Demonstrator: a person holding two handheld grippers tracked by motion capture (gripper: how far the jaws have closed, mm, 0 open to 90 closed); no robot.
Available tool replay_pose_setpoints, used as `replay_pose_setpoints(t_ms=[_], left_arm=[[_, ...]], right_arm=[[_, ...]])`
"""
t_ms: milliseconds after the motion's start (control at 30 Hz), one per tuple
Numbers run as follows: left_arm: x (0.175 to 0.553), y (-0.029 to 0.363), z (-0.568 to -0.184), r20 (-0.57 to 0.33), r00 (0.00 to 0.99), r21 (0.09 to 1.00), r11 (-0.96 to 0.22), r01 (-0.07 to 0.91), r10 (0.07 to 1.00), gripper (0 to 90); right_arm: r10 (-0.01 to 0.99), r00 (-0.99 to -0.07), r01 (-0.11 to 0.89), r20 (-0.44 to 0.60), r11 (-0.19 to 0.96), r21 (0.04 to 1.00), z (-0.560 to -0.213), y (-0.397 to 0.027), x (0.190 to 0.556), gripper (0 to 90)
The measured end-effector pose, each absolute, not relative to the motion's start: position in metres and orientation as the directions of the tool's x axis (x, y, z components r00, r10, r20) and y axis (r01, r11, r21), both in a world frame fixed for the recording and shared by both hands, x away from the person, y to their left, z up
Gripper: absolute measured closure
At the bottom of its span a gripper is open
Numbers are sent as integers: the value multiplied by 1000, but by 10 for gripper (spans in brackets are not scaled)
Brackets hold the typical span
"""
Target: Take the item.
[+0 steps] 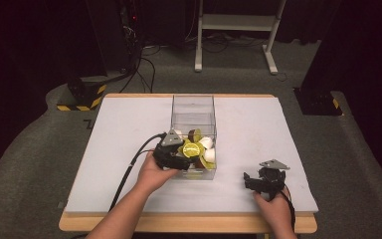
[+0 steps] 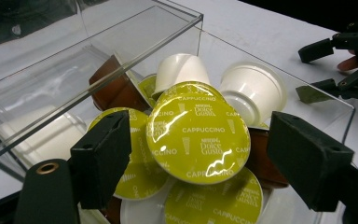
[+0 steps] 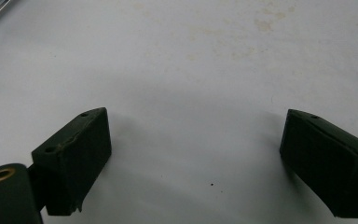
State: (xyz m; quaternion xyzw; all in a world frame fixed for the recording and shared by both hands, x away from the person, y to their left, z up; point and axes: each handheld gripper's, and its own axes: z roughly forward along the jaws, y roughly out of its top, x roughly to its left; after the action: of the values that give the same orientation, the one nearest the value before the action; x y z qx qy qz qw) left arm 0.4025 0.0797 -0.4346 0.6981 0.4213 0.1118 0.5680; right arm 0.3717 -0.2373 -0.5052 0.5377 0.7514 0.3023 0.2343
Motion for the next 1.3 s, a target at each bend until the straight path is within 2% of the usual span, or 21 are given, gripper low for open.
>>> replay_pose_setpoints(t_ms=[433, 833, 1300], left_arm=[[407, 73, -441, -296, 622, 885, -37, 464, 725, 242], [404, 75, -442, -294, 623, 890, -30, 455, 725, 370], [398, 82, -436, -325, 623, 897, 24, 441, 712, 378]], right_arm=[[950, -311, 666, -27, 239, 706, -505, -237, 372, 87], [950, -312, 666, -28, 239, 707, -505, -237, 372, 87], [950, -311, 666, -28, 239, 706, -505, -237, 372, 88]])
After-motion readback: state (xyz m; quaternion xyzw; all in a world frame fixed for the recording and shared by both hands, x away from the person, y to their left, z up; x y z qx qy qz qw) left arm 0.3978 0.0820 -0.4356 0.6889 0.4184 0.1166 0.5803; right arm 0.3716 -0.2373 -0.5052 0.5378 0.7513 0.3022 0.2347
